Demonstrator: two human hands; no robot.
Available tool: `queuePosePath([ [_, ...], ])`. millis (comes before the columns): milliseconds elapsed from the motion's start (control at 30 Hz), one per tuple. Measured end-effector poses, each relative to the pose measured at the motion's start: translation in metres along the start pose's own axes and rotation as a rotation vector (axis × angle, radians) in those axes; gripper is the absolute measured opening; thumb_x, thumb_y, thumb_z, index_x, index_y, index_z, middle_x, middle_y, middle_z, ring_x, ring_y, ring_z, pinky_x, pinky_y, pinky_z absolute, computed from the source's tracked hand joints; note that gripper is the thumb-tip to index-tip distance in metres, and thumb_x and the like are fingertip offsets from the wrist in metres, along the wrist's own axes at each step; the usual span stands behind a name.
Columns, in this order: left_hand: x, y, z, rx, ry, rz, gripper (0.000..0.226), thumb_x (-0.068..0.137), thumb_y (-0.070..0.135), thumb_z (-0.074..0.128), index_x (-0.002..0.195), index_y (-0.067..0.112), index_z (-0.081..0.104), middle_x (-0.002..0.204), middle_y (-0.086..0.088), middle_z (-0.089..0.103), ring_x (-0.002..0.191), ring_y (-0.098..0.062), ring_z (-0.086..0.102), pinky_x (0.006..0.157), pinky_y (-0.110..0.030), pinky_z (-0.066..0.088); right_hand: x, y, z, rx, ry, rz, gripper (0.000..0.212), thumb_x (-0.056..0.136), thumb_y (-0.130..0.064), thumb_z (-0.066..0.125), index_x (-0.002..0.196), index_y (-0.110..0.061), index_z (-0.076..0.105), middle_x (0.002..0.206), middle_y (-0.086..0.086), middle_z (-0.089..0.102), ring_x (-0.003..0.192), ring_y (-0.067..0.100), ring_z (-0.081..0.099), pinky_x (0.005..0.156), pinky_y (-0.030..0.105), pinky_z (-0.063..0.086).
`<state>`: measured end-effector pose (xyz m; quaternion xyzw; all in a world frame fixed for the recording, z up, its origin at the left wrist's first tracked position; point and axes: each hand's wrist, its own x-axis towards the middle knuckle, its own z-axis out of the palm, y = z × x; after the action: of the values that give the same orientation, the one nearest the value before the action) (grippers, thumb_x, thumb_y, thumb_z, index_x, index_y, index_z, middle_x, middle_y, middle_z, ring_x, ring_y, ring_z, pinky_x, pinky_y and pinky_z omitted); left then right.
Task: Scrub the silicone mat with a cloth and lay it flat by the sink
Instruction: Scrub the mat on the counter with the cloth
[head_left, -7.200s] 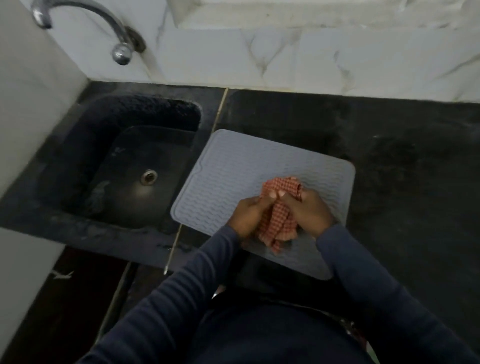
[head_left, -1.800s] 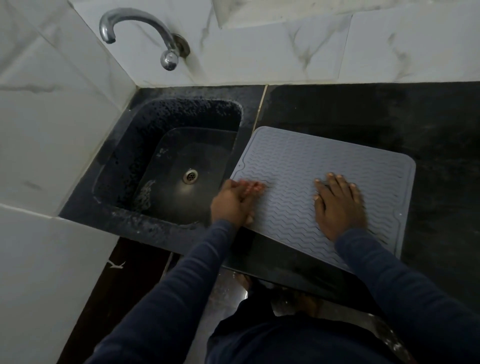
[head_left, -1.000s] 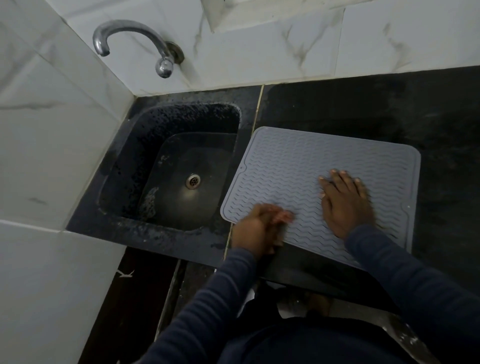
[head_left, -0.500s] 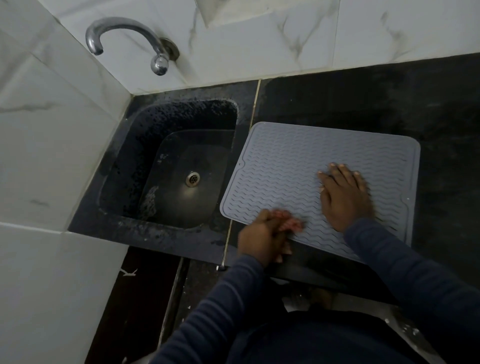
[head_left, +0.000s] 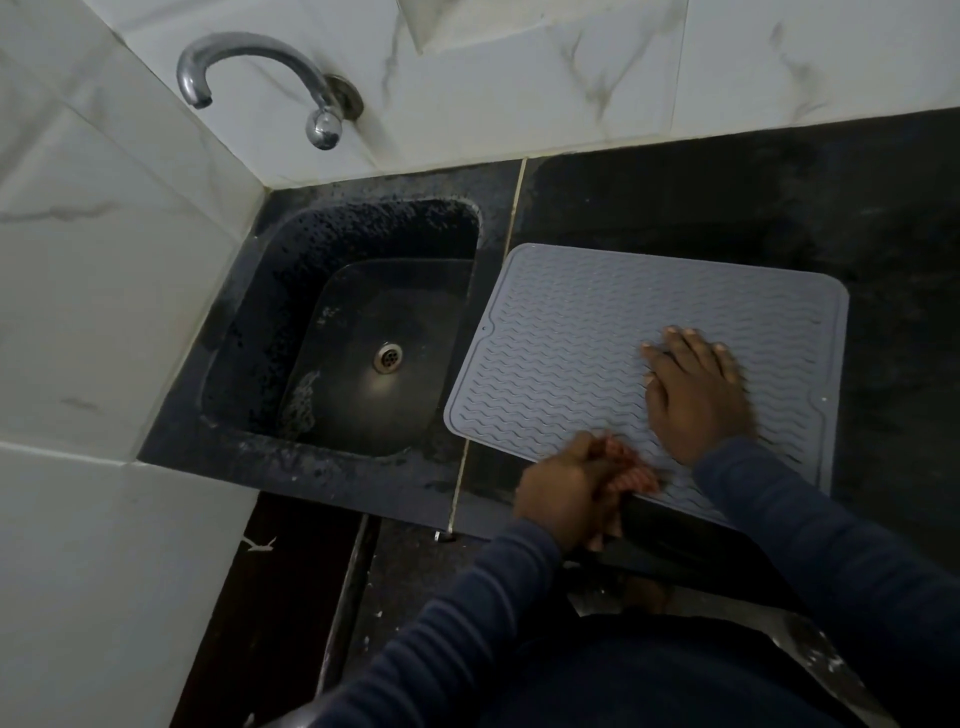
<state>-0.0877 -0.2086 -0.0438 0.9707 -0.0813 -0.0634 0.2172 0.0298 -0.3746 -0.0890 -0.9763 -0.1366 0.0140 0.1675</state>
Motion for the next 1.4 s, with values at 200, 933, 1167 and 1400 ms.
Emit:
queuePosePath([
  [200, -0.011, -0.111, -0.051, 0.119, 0.161, -0.465, 0.031, 0.087, 0.045, 0.063, 0.11, 0.025, 0.068, 0.105, -0.002, 0.056, 0.087, -0.026, 0.063, 0.065, -0.027, 0.042, -0.001, -0.001, -0.001, -0.012, 0.014, 0.003, 0.054, 0.093, -0.034, 0.026, 0.14, -0.018, 0.049, 0.151, 0.009, 0.039, 0.144, 0.026, 0.027, 0.118, 0.046, 0.011],
  [933, 0.028, -0.07, -0.043, 0.056, 0.215, -0.352, 0.039, 0.089, 0.048, 0.057, 0.117, 0.022, 0.064, 0.107, -0.006, 0.054, 0.088, -0.028, 0.061, 0.074, -0.034, 0.05, 0.0, -0.001, -0.002, 0.006, 0.026, 0.001, 0.051, 0.092, -0.033, 0.031, 0.135, -0.016, 0.053, 0.146, 0.01, 0.046, 0.14, 0.028, 0.033, 0.116, 0.048, 0.016],
  [1167, 0.031, -0.011, -0.006, 0.098, 0.091, -0.028, 0.036, 0.093, 0.047, 0.05, 0.115, 0.023, 0.063, 0.111, -0.002, 0.056, 0.074, -0.024, 0.063, 0.059, -0.029, 0.051, 0.006, 0.002, -0.014, 0.047, 0.017, 0.025, 0.052, 0.088, -0.031, 0.032, 0.129, -0.016, 0.06, 0.139, 0.009, 0.055, 0.128, 0.029, 0.046, 0.107, 0.045, 0.028],
  [1400, 0.028, -0.113, -0.069, 0.197, 0.18, -0.509, 0.048, 0.09, 0.06, 0.046, 0.119, 0.025, 0.06, 0.12, -0.003, 0.051, 0.098, -0.031, 0.061, 0.081, -0.036, 0.048, 0.031, 0.006, -0.012, 0.018, 0.013, 0.053, 0.051, 0.095, -0.043, 0.043, 0.139, -0.017, 0.048, 0.151, 0.014, 0.036, 0.142, 0.031, 0.024, 0.116, 0.049, 0.013],
])
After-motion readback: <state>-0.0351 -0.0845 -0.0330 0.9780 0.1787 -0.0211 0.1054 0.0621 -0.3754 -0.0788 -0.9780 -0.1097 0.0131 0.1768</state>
